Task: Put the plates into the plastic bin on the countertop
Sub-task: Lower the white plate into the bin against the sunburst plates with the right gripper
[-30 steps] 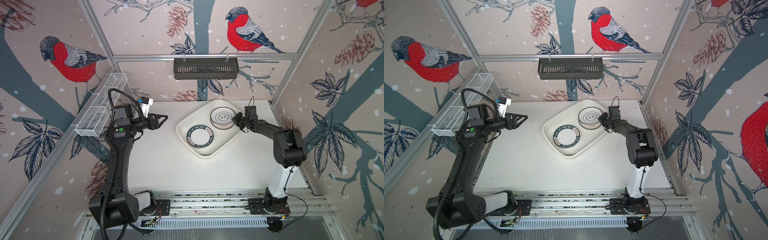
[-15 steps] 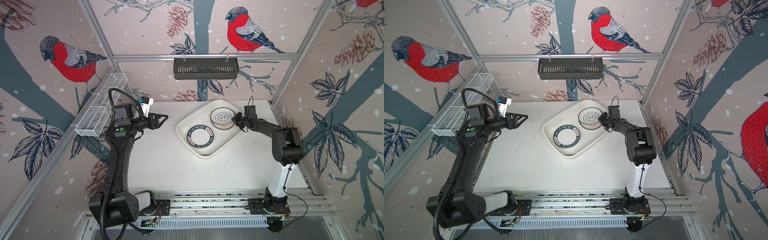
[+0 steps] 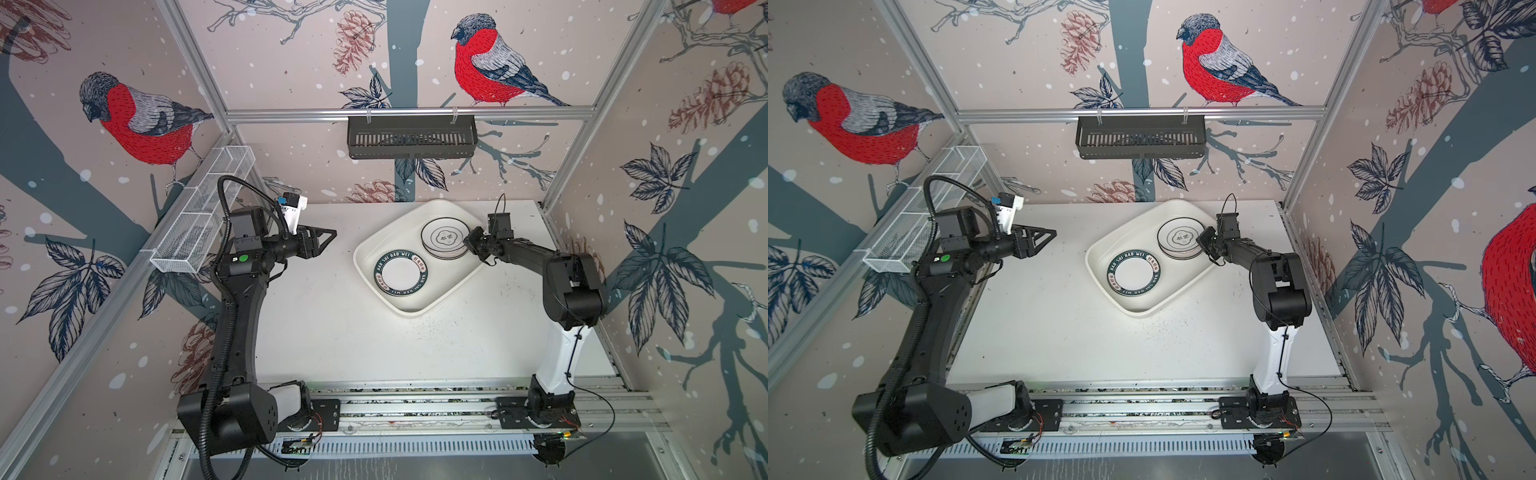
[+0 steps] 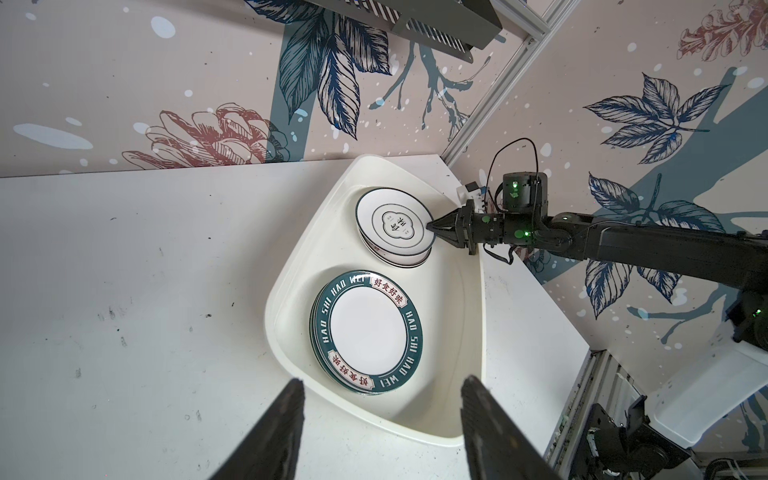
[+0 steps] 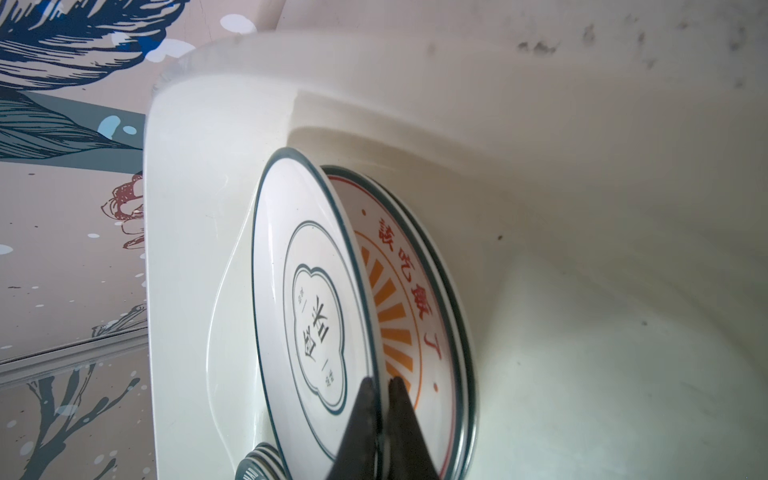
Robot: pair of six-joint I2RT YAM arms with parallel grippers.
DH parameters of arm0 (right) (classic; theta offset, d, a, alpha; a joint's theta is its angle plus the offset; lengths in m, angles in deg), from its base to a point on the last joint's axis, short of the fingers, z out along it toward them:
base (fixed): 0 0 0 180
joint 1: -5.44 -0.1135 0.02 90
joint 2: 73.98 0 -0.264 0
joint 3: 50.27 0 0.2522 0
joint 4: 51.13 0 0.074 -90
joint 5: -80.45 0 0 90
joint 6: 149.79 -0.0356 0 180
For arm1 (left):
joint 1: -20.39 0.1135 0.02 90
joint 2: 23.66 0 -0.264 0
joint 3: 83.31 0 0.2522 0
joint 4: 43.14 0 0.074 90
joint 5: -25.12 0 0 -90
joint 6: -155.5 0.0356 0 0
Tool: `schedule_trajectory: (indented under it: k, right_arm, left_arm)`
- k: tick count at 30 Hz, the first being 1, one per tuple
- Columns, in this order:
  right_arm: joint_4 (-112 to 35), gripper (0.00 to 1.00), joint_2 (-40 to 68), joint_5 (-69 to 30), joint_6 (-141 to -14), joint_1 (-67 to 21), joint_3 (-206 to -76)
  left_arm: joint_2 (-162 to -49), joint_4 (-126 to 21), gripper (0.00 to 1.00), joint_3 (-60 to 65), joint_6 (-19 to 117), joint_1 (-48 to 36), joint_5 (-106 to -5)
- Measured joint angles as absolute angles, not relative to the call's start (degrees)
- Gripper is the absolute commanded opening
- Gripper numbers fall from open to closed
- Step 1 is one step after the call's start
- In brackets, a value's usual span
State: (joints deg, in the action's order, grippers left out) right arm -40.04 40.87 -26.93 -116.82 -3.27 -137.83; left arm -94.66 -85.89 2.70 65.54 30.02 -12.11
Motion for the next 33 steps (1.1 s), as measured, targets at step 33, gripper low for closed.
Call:
schedule_trajectory:
  k: [33]
  right_arm:
    - [-38.8, 0.28, 40.83, -25.77, -116.61, -2.42, -136.61]
  left_arm:
    - [-94.64, -85.87, 0.6, 3.25, 65.52, 29.91, -12.45]
